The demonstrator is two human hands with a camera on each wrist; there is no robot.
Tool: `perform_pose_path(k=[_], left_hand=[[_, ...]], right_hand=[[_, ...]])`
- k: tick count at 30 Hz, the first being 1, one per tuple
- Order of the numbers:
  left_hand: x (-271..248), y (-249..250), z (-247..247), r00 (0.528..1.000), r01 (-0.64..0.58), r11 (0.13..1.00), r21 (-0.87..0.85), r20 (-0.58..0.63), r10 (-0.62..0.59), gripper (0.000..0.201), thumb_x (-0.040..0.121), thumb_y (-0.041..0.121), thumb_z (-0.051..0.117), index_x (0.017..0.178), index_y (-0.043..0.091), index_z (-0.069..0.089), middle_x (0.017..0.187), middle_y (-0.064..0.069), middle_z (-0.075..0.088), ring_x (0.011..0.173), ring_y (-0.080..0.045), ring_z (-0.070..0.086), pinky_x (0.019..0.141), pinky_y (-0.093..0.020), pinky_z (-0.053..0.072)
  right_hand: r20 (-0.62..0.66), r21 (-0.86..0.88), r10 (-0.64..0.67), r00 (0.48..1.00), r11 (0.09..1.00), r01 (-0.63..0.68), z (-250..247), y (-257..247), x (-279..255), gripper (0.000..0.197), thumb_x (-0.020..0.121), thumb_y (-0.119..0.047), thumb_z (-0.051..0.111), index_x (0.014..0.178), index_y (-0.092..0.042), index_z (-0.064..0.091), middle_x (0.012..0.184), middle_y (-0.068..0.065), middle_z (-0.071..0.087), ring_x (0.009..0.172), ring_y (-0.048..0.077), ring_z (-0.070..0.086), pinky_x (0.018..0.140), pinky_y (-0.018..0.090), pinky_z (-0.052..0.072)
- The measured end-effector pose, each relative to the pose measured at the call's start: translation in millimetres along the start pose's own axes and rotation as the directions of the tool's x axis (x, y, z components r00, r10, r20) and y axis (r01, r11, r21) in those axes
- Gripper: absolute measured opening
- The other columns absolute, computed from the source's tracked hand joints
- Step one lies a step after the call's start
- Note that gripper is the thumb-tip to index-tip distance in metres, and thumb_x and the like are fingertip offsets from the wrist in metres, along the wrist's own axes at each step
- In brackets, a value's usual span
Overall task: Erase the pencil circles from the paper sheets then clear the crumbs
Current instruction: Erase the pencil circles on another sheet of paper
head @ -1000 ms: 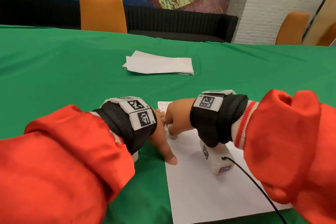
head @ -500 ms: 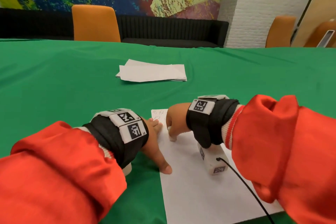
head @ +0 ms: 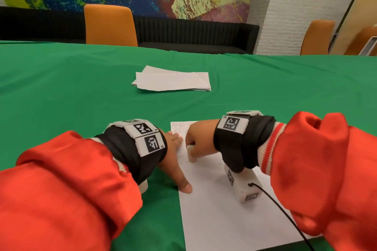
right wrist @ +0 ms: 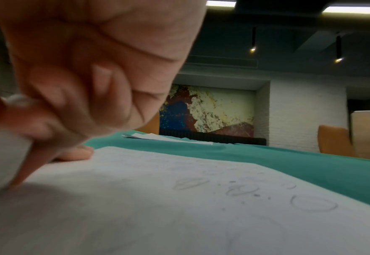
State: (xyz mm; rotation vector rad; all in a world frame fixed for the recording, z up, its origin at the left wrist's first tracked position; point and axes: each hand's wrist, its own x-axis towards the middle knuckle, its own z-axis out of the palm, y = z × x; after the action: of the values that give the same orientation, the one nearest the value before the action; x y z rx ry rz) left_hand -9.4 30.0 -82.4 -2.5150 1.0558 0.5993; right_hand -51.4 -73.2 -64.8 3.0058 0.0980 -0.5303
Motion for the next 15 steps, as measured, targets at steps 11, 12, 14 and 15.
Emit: perform_pose_path(k=[11,12,14,15], left_hand=[[8.1,-3.3,3.3,0.999,-0.020,0.998,-0.060,-0.025,0.019,0.122,0.055,0.078,0.069,0.150,0.023,0.015,0.154,0.000,0.023,0.140,-0.019,0.027,0.113,-0.037,0.021],[8.5,-4.0,3.4,0.999,-0.024,0.997,-0.067,-0.029,0.022,0.121,0.053,0.078,0.069,0.149,0.023,0.018,0.153,0.001,0.026,0.139,-0.019,0.030,0.112,-0.038,0.022],[8.2,-4.1,3.5,1.000,-0.018,0.999,-0.041,-0.025,0.017,0.124,0.057,0.078,0.067,0.151,0.020,0.010,0.157,-0.001,0.016,0.143,-0.019,0.021,0.115,-0.037,0.017],[6.6,-3.0,2.7,1.000,-0.010,1.000,-0.023,-0.017,0.010,0.126,0.060,0.078,0.064,0.152,0.018,0.004,0.159,-0.001,0.008,0.145,-0.018,0.014,0.116,-0.036,0.013]], right_hand=[[0.034,-0.028,-0.027,0.999,0.999,0.028,-1.3,-1.9,1.7,0.026,0.088,-0.030,0.060,0.104,-0.010,0.066,0.076,-0.002,0.052,0.069,0.015,0.047,0.053,0.018,0.033],[0.042,-0.028,-0.032,0.999,0.999,0.034,-1.8,-3.0,1.5,0.026,0.088,-0.030,0.060,0.104,-0.010,0.066,0.071,-0.004,0.050,0.066,0.013,0.046,0.054,0.018,0.033],[0.039,-0.040,-0.007,0.999,0.999,0.009,-3.9,-1.4,3.1,0.028,0.090,-0.030,0.058,0.106,-0.009,0.065,0.069,-0.004,0.048,0.070,0.015,0.046,0.053,0.017,0.032],[0.031,-0.050,0.012,0.999,0.999,-0.011,-4.8,0.1,4.1,0.028,0.091,-0.029,0.056,0.109,-0.008,0.064,0.072,-0.002,0.050,0.074,0.016,0.046,0.051,0.016,0.030]])
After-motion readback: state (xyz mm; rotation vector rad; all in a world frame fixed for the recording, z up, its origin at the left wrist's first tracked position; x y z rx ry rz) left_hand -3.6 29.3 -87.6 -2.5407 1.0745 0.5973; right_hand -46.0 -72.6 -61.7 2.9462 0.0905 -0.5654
